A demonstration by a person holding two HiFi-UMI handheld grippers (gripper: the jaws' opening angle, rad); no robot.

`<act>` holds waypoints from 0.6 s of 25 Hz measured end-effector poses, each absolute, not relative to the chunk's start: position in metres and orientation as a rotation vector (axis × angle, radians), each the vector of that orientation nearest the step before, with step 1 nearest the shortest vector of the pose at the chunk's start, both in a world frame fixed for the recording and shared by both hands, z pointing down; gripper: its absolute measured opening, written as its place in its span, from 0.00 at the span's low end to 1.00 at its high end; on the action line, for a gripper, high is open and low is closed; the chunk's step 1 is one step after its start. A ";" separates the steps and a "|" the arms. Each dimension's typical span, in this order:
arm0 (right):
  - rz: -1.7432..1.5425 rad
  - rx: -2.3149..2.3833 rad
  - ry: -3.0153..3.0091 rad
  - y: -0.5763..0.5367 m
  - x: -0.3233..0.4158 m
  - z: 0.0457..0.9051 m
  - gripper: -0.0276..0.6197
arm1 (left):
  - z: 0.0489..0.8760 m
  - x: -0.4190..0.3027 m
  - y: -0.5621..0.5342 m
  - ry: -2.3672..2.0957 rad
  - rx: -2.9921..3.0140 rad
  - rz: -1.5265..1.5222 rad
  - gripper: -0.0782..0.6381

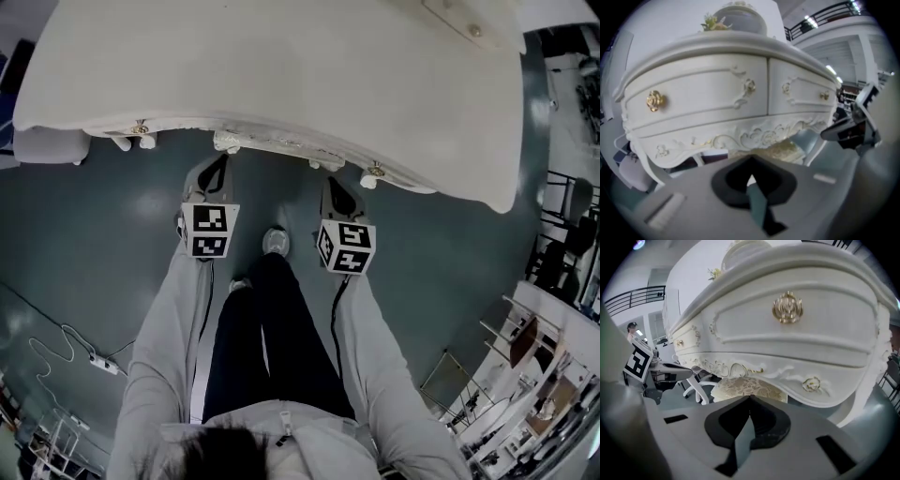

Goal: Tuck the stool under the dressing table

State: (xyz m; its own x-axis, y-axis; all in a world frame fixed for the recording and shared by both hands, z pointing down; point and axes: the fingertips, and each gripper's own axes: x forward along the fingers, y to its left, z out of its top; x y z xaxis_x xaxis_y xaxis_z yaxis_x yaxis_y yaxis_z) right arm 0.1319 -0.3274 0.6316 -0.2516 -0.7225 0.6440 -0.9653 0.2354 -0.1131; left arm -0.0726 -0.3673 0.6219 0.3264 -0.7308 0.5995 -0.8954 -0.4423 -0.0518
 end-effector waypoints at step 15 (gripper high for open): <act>0.562 1.635 -2.171 -0.285 0.115 0.501 0.05 | 0.497 -0.078 -0.319 -1.467 2.424 0.631 0.12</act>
